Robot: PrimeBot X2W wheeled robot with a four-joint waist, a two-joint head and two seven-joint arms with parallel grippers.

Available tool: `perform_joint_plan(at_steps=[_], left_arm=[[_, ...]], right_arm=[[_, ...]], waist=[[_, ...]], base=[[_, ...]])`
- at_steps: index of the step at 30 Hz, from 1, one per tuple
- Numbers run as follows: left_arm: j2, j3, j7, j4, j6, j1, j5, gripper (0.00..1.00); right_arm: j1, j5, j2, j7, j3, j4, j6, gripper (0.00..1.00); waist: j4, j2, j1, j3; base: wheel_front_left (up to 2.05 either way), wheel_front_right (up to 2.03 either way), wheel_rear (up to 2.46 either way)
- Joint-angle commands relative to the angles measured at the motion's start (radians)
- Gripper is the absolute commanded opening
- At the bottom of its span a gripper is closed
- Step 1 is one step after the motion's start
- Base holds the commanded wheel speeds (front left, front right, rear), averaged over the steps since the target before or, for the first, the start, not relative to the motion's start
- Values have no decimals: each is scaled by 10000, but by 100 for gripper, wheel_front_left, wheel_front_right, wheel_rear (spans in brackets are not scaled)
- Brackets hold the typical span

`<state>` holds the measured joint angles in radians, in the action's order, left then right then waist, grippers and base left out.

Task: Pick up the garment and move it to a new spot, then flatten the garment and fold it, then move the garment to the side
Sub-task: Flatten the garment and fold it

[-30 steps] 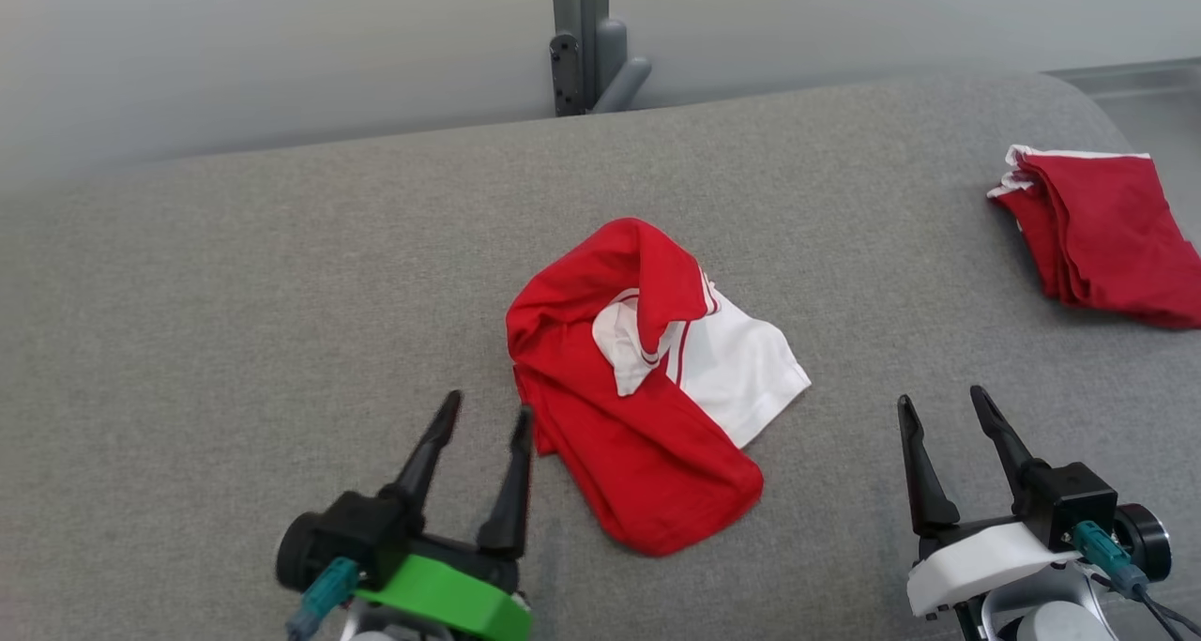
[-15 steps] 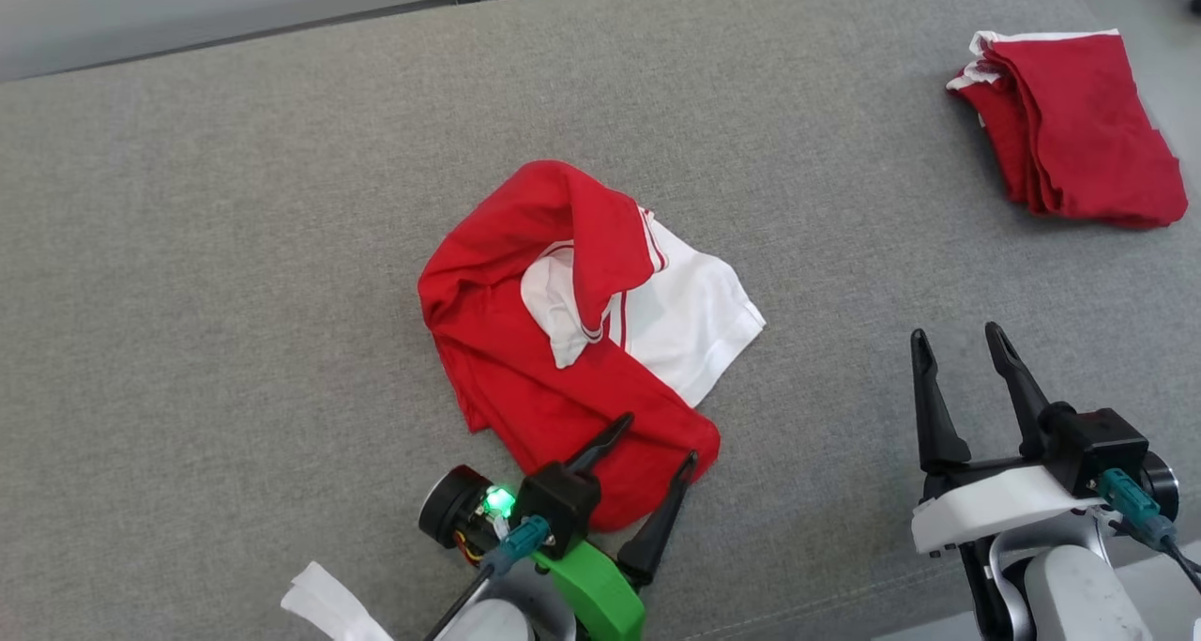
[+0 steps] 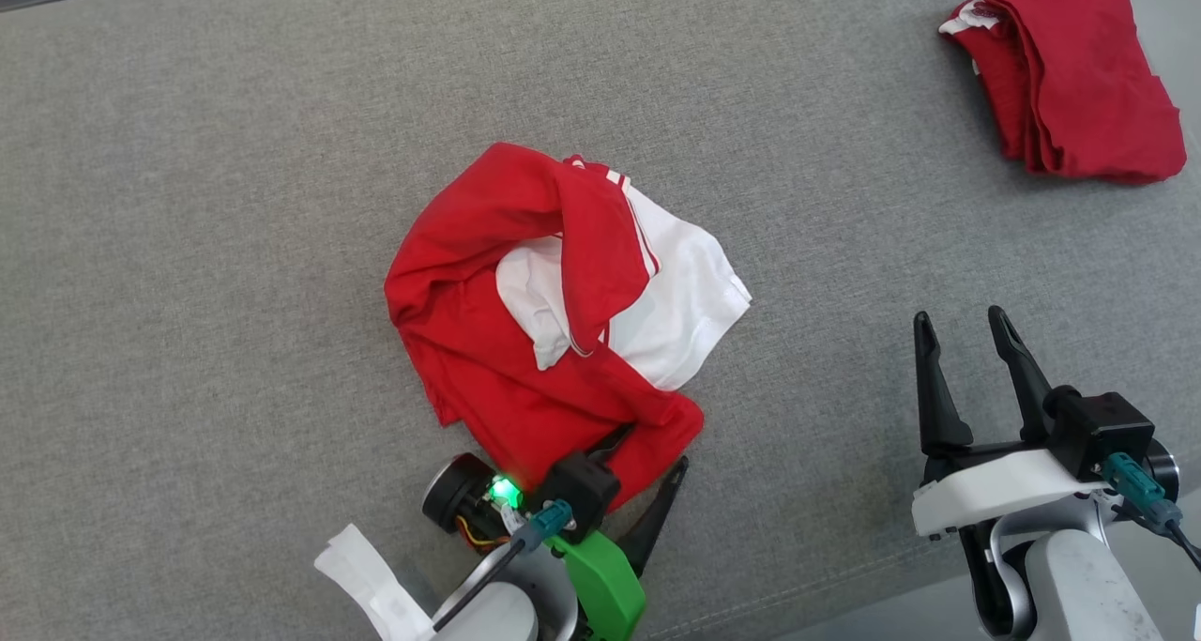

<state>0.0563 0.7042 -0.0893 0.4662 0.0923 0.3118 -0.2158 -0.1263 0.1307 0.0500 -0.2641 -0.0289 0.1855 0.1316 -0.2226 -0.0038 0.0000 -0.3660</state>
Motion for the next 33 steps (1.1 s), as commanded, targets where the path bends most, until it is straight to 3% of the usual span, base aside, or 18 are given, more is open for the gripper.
perform_joint_plan(at_steps=[1,9,14,15,20,23,28,33], left_arm=[[426,-101,346,578,-114,-93,-51,0],[599,-335,389,239,71,-469,-794,0],[745,-1262,441,-1474,94,-973,-2113,0],[885,-1547,469,-1918,-107,-1132,-2273,0],[1816,-3548,207,-4281,-1984,-1887,-2454,0],[2467,-4493,158,-5175,-2741,-2059,-2258,0],[2870,-5308,-164,-5377,-3196,-1751,-2144,0],[2732,-5731,-381,-3953,-3307,-2106,-2606,0]], right_arm=[[-82,42,11,-4,-25,25,-19,100],[207,-8,7,-3,-141,105,-19,100],[446,51,11,-3,-99,227,-19,100],[491,66,12,-5,-105,239,-19,100],[713,101,12,-3,-172,260,-19,100],[803,114,7,-3,-94,280,-19,100],[804,109,15,-5,-12,348,-19,100],[778,141,17,-5,37,383,-19,100]], waist=[[28,38,0,35],[286,38,0,399],[478,38,0,861],[524,38,0,965],[811,38,0,1406],[981,38,0,1598],[1159,38,0,1847],[1097,38,0,1951]], base=[[0,0,0],[0,0,0],[0,0,0],[0,0,0],[0,0,0],[0,0,0],[0,0,0],[0,0,0]])
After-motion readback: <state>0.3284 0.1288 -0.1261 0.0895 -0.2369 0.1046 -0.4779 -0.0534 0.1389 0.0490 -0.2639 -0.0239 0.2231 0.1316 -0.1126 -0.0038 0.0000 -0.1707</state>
